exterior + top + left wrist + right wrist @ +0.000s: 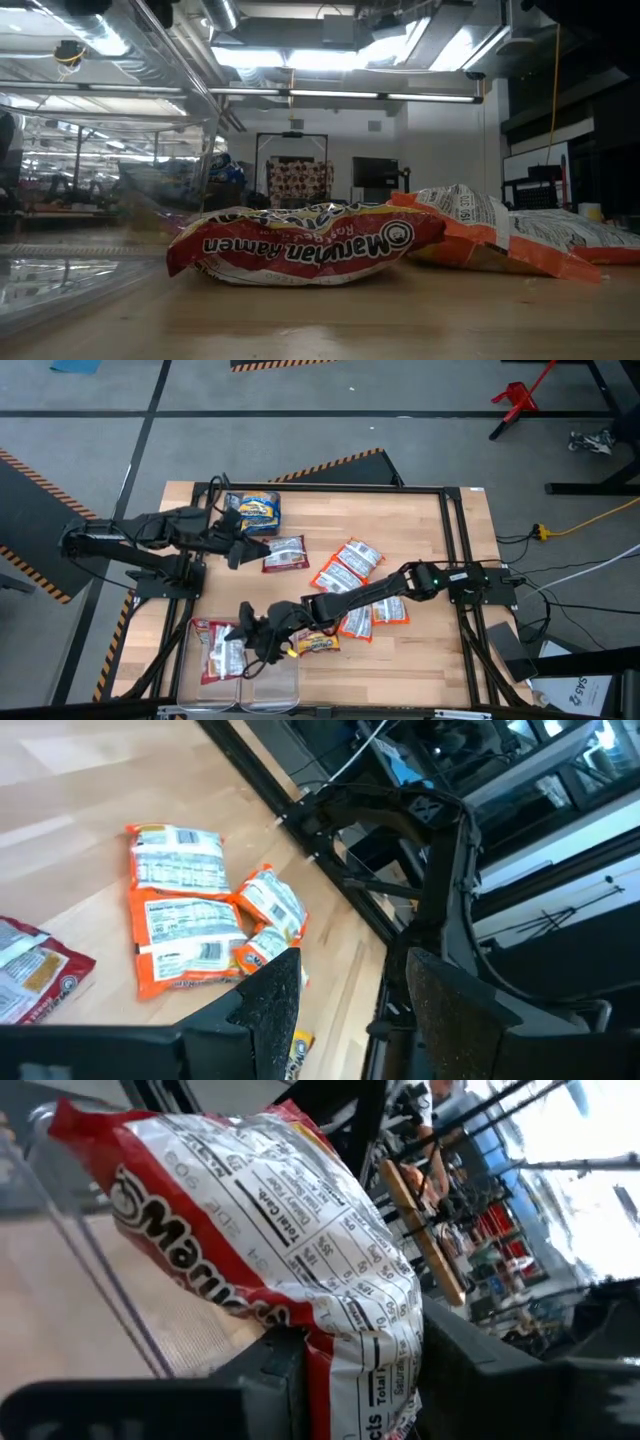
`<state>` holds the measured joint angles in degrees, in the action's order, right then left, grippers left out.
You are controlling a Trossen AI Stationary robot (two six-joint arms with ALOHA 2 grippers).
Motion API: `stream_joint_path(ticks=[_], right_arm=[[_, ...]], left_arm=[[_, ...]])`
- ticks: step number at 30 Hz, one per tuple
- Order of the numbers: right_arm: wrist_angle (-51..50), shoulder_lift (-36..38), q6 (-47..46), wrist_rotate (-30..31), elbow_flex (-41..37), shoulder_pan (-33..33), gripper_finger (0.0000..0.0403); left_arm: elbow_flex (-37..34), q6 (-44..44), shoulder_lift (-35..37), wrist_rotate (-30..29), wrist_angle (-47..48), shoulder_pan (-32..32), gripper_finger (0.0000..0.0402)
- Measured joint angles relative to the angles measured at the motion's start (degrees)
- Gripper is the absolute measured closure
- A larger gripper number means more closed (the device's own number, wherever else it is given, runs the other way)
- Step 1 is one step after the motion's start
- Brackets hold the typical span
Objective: Sort Maruchan noodles
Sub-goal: Put the red noodle pack into the left transparent bin
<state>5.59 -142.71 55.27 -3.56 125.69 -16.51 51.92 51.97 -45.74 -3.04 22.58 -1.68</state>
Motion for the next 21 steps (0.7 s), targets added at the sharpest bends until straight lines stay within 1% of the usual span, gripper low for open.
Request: stream_joint_path(ticks=[4, 6, 12, 16, 21], right_arm=[[0.9, -0.6, 2.5, 1.1, 0.1, 0.2, 0.0284], [0.5, -0.8, 3.0, 0.7, 0.1, 0.4, 0.0284], [4.4, -2.6, 6.4, 1.2, 0.1, 0.6, 0.028], [4.5, -3.8, 6.7, 2.4, 0.1, 0.5, 0.0257], [4.9, -4.4, 6.8, 4.9, 0.0, 1.0, 0.0205]], left_arm=[[0.0, 0.1, 0.0, -1.5, 2.5, -0.7, 0.0223], [0.0, 0.2, 0.0, -2.6, 3.5, -1.0, 0.0223], [0.0, 0.6, 0.0, -4.4, 5.6, -1.6, 0.0223], [0.0, 0.6, 0.0, -5.1, 5.7, -1.8, 0.0223], [0.0, 0.6, 0.0, -5.6, 6.2, -1.8, 0.0223]])
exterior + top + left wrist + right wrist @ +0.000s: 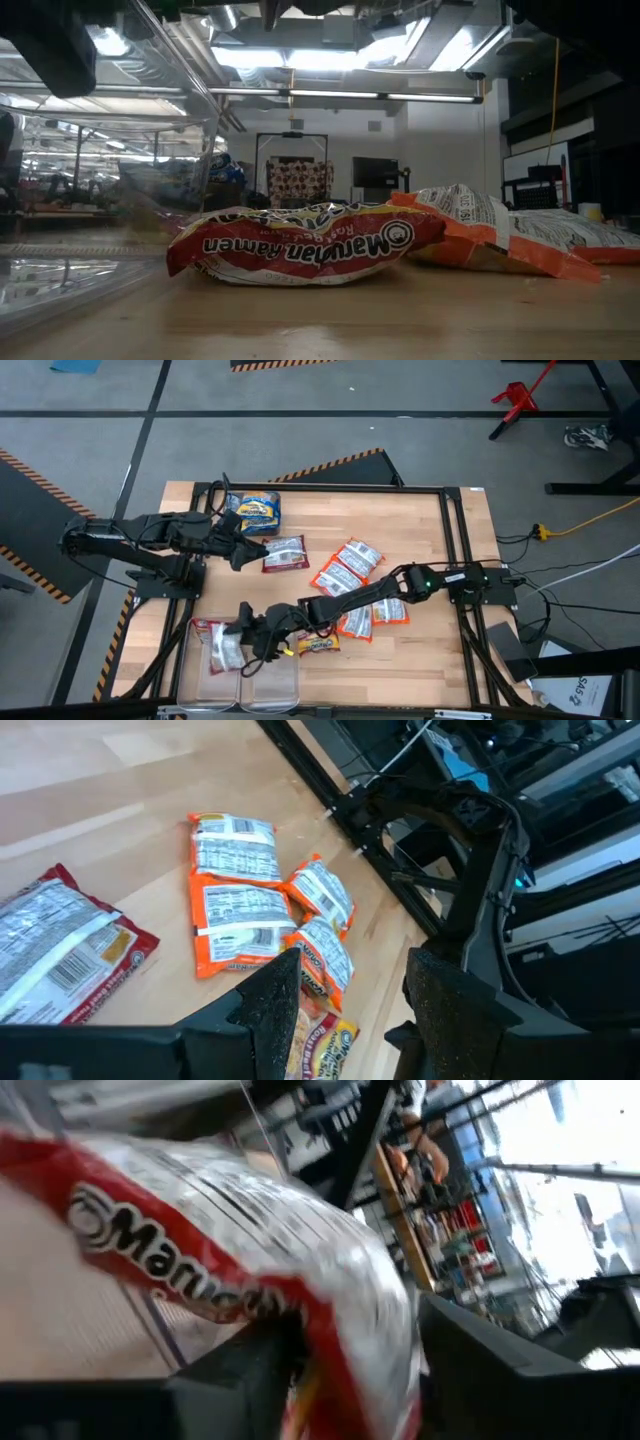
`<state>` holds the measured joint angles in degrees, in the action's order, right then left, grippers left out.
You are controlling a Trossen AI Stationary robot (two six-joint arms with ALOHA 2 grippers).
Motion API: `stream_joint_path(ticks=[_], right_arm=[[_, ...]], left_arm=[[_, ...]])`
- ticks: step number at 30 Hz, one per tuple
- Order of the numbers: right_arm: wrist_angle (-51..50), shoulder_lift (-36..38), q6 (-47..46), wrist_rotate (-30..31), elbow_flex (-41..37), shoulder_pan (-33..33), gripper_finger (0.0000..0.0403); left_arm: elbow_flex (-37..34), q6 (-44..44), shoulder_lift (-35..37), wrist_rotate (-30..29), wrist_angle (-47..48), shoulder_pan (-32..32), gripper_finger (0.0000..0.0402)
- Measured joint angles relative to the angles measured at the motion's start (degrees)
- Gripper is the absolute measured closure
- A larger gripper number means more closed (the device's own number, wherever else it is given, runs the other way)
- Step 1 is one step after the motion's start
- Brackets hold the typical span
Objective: Sort Maruchan noodles
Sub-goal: Put the red noodle pack into the left transparent bin
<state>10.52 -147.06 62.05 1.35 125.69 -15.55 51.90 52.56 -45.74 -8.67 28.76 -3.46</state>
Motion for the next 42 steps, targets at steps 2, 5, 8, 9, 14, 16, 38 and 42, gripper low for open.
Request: stream_joint_path(ticks=[2, 5, 8, 9, 14, 16, 38, 42], right_arm=[[0.3, 0.0, 0.0, 0.6, 0.0, 0.4, 0.0183], [0.5, 0.0, -0.1, 1.1, 0.0, 1.1, 0.0155], [0.8, 0.0, -0.3, 4.2, 0.0, 1.4, 0.0139], [0.9, 0.0, -0.3, 5.9, 0.0, 1.4, 0.0136], [3.4, 0.9, 0.1, 15.6, 0.0, 1.4, 0.0133], [1.4, 3.0, 0.0, 16.4, 0.0, 1.3, 0.0133], [-61.8, 21.5, -33.9, 4.9, 0.1, 12.1, 0.0133], [-65.2, 21.6, -41.0, -3.3, -1.5, 18.7, 0.0133]], left_arm=[[0.0, 0.0, 0.0, -0.1, 0.0, 0.0, 0.0223], [0.0, 0.0, 0.0, -0.3, 0.3, 0.0, 0.0223], [0.0, 0.3, 0.0, -0.7, 1.4, -0.3, 0.0223], [0.0, 1.0, 0.0, -1.0, 2.1, -0.6, 0.0223], [0.0, 5.3, 0.0, -1.6, 8.4, -2.6, 0.0223], [-0.1, 7.7, 0.0, -1.7, 11.9, -3.9, 0.0223], [-0.1, 16.2, 2.8, -18.9, 19.3, -2.8, 0.0223], [-0.1, 19.2, 2.6, -16.6, 25.6, -0.2, 0.0223]])
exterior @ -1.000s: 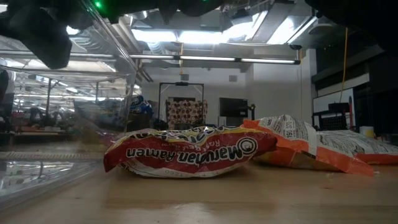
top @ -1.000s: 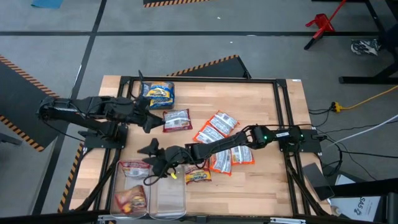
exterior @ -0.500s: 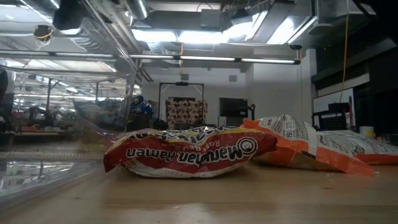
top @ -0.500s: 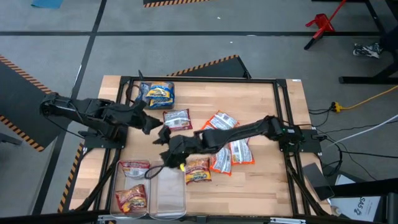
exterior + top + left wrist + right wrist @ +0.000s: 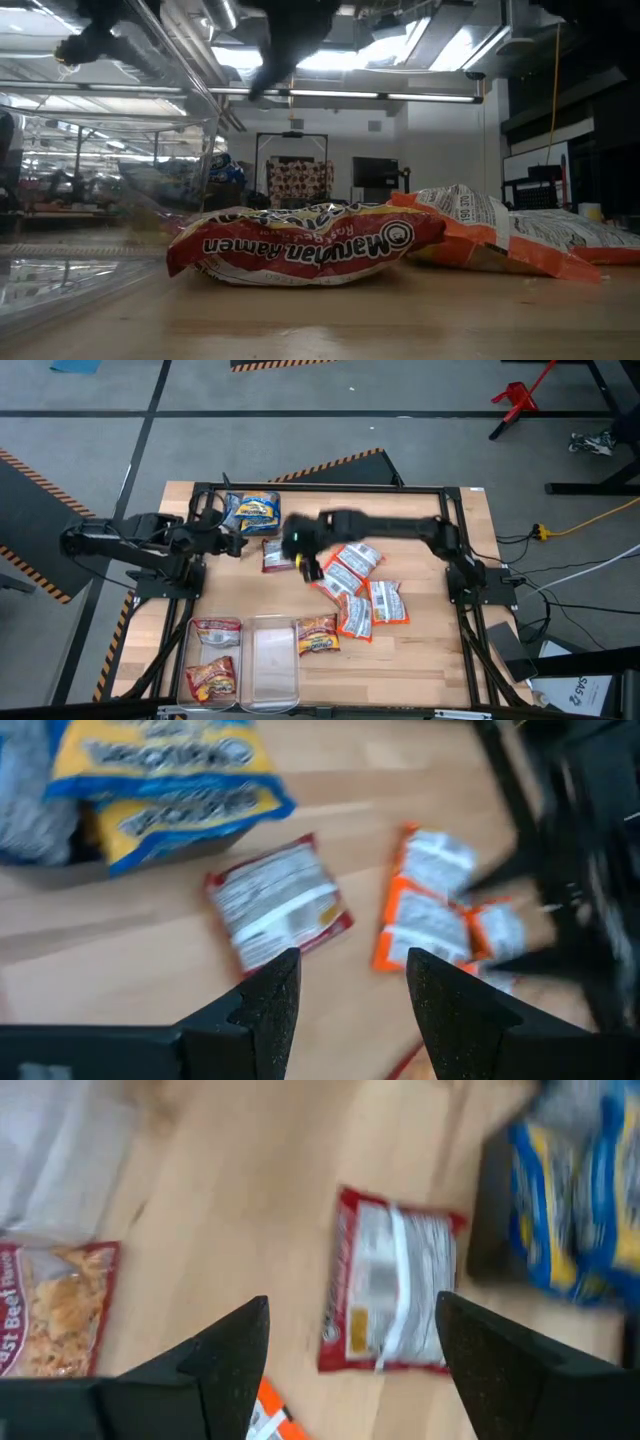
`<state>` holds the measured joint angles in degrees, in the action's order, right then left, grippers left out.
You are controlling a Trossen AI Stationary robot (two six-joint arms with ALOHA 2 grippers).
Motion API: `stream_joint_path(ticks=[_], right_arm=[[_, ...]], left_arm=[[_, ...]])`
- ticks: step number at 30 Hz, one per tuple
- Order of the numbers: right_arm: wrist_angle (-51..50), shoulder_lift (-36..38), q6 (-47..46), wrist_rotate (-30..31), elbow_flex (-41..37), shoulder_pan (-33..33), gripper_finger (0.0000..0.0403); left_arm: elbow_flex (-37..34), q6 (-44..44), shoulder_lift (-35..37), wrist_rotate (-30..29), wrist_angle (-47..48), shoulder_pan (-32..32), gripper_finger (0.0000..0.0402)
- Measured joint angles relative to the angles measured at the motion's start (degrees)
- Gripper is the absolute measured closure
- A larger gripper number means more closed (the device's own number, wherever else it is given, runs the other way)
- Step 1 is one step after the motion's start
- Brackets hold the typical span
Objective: Sort Maruchan noodles
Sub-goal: Put the red noodle pack into the left transparent bin
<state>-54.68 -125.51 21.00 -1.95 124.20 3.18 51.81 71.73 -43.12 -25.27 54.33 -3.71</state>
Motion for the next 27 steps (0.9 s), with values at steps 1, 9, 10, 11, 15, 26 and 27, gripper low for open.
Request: stream_joint_path(ticks=[1, 9, 10, 11, 15, 26, 27], right_arm=[[0.4, 0.0, -1.4, -2.3, -1.0, 1.8, 0.0133], [12.4, 0.0, -8.0, -13.3, -15.1, 12.1, 0.0133], [13.9, 0.0, -8.4, -13.5, -17.0, 12.7, 0.0133], [15.4, 0.0, -8.6, -13.6, -18.8, 13.1, 0.0133], [21.3, -0.1, -8.8, -12.7, -23.8, 14.0, 0.0133], [37.1, -0.1, 0.0, -6.4, -32.3, 10.4, 0.0133], [39.3, -0.1, 1.2, -4.6, -33.1, 10.0, 0.0133]], left_arm=[[0.0, 0.1, 0.0, 0.7, 1.0, 0.5, 0.0223], [-0.2, -2.4, -1.6, 2.3, 1.6, 3.4, 0.0223], [-0.7, -2.4, -1.8, 2.7, 1.3, 3.6, 0.0223], [-1.3, -2.4, -2.1, 3.4, 1.2, 3.8, 0.0223], [-5.5, -3.2, -3.7, 6.7, -3.2, 4.8, 0.0223], [-13.7, -3.3, -5.3, 8.3, -14.4, 5.4, 0.0223], [-14.0, -3.3, -5.3, 8.2, -14.3, 5.4, 0.0223]])
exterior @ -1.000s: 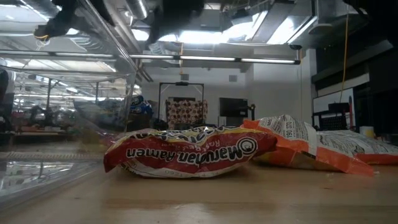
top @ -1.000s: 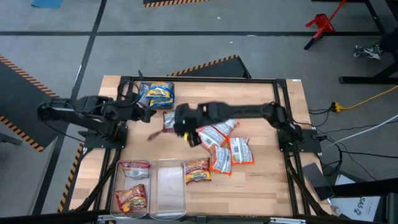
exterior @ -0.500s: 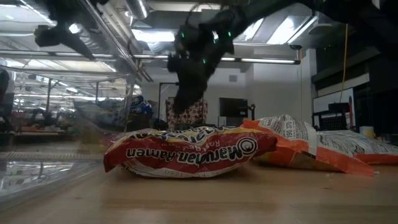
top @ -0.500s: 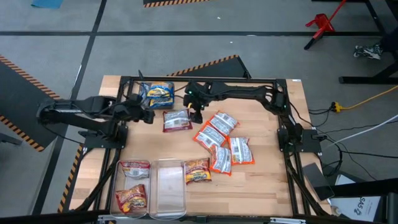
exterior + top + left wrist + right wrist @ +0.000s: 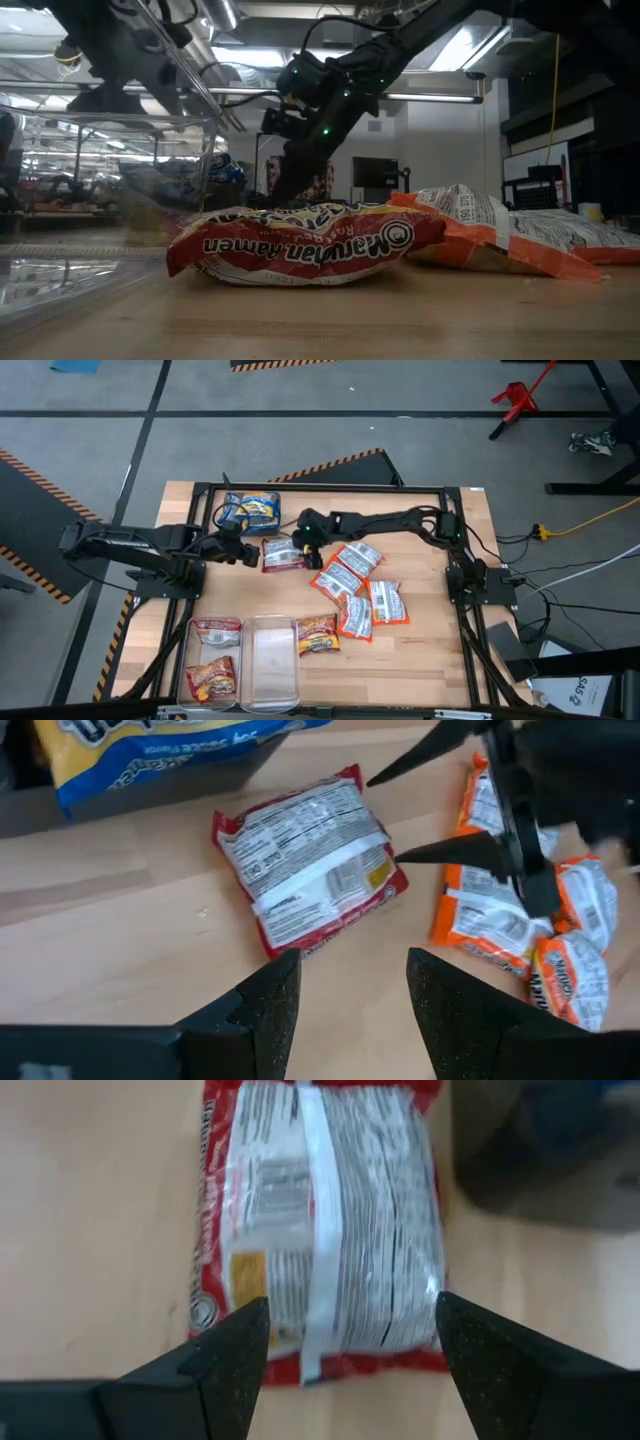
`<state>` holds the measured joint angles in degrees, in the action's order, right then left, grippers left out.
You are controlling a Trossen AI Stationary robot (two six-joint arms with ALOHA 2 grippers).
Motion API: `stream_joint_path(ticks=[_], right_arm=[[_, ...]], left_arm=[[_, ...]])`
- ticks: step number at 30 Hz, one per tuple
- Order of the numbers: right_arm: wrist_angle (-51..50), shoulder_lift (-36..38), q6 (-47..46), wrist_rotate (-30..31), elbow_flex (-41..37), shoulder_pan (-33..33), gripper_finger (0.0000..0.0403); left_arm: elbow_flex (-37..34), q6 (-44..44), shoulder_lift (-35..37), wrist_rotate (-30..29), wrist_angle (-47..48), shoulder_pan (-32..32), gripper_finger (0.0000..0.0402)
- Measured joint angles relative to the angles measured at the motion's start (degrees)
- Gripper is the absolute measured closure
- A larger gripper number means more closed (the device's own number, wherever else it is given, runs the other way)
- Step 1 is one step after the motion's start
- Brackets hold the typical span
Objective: Sort Maruchan noodles
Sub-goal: Put the red noodle pack into the left transparent bin
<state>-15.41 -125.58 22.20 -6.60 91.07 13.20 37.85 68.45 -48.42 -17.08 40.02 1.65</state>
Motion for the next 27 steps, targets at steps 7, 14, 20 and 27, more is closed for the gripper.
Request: stream_joint_path(ticks=[7, 14, 20, 27], right_arm=[[8.3, -0.2, 0.3, 2.0, -2.3, 0.0, 0.0133], [3.3, -0.5, 0.1, -6.5, -2.4, -0.9, 0.0133], [0.2, -0.5, 1.3, -12.1, -2.4, -4.3, 0.0133], [-1.5, 2.4, 1.4, -8.1, -2.2, -7.3, 0.0133]], left_arm=[[-2.6, 0.4, 0.0, -0.2, -0.6, 0.0, 0.0223], [-5.3, 2.0, 0.0, 1.3, -3.4, 0.0, 0.0223], [-6.0, 2.0, 0.0, 1.6, -6.5, 0.0, 0.0223], [-6.0, 1.8, 0.0, 1.6, -6.5, 0.0, 0.0223]])
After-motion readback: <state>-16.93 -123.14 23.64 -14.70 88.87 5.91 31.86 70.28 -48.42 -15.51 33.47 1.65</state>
